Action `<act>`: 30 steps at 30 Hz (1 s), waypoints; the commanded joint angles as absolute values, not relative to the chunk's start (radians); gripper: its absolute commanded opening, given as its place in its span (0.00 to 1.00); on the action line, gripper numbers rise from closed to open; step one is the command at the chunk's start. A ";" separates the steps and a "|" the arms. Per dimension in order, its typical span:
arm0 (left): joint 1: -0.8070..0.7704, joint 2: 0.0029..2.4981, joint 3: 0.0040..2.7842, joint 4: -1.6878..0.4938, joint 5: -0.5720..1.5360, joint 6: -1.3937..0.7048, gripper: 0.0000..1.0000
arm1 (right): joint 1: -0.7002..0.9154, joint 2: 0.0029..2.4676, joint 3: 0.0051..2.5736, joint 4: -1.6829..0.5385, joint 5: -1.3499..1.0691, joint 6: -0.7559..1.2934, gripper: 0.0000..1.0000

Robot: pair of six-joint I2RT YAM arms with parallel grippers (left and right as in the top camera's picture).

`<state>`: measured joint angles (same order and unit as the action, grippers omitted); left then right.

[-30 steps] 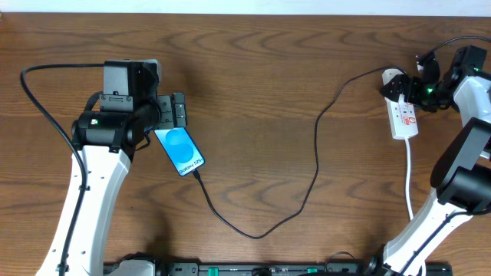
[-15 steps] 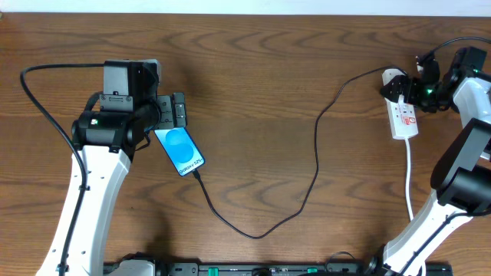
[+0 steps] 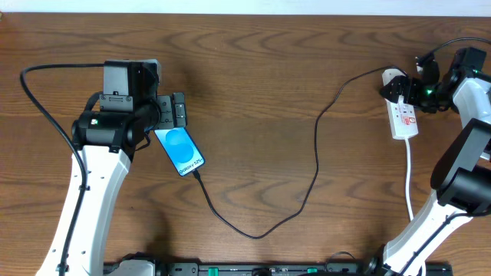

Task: Plug charger to phone and switch on socket

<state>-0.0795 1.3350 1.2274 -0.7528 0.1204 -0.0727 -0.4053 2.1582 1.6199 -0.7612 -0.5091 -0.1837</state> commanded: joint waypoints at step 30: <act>-0.080 1.338 1.240 -0.755 0.104 -0.056 0.95 | -0.417 1.770 1.670 -1.079 -0.097 0.067 0.99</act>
<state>-0.0795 1.3350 1.2274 -0.7528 0.1204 -0.0727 -0.4168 1.8294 1.6478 -1.0683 -0.1143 0.0494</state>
